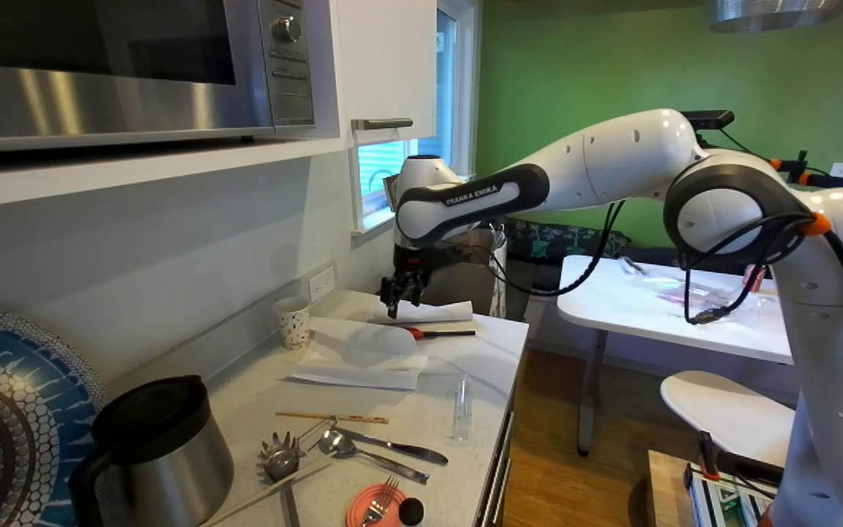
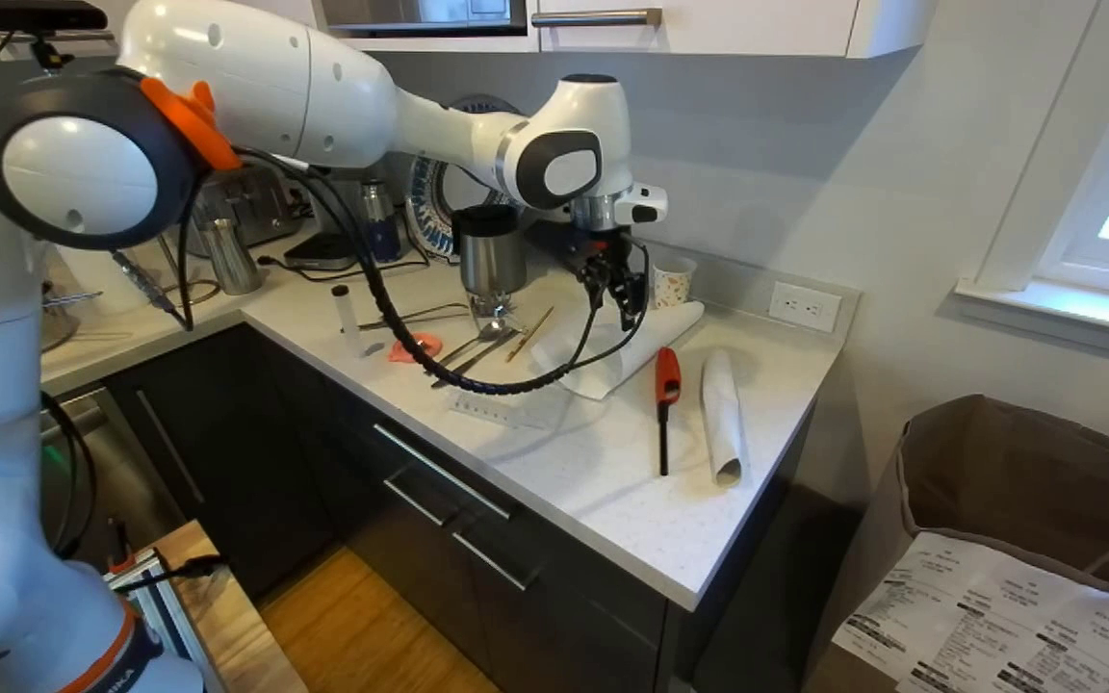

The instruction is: Pick up the paper towel and fold it once

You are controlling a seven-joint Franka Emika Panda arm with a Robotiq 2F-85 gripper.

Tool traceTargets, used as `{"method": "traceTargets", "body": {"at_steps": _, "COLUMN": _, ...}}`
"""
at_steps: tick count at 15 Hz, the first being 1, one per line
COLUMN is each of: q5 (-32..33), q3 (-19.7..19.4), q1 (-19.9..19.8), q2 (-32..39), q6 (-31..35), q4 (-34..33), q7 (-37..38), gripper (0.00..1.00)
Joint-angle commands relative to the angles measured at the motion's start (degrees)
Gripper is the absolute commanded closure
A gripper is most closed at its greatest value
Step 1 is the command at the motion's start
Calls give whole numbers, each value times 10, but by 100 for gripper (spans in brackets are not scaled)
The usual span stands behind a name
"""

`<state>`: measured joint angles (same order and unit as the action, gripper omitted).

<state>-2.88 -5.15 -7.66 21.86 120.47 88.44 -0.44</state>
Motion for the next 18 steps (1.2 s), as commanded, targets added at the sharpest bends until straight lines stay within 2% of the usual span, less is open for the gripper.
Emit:
{"method": "traceTargets", "body": {"at_steps": 1, "q5": 21, "q3": 2, "q1": 7, "q2": -66, "q6": -1, "q4": 66, "q7": -24, "gripper": 0}}
{"method": "traceTargets", "body": {"at_steps": 11, "q5": 75, "q3": 10, "q1": 28, "q2": -181, "q6": -1, "q4": 171, "q7": -82, "gripper": 0}}
{"method": "traceTargets", "body": {"at_steps": 12, "q5": 66, "q3": 11, "q1": 25, "q2": -187, "q6": -7, "q4": 174, "q7": -106, "gripper": 0}}
{"method": "traceTargets", "body": {"at_steps": 13, "q5": 60, "q3": 10, "q1": 26, "q2": -158, "q6": -4, "q4": 141, "q7": -80, "gripper": 0}}
{"method": "traceTargets", "body": {"at_steps": 18, "q5": 60, "q3": 10, "q1": 26, "q2": -173, "q6": -5, "q4": 155, "q7": -100, "gripper": 0}}
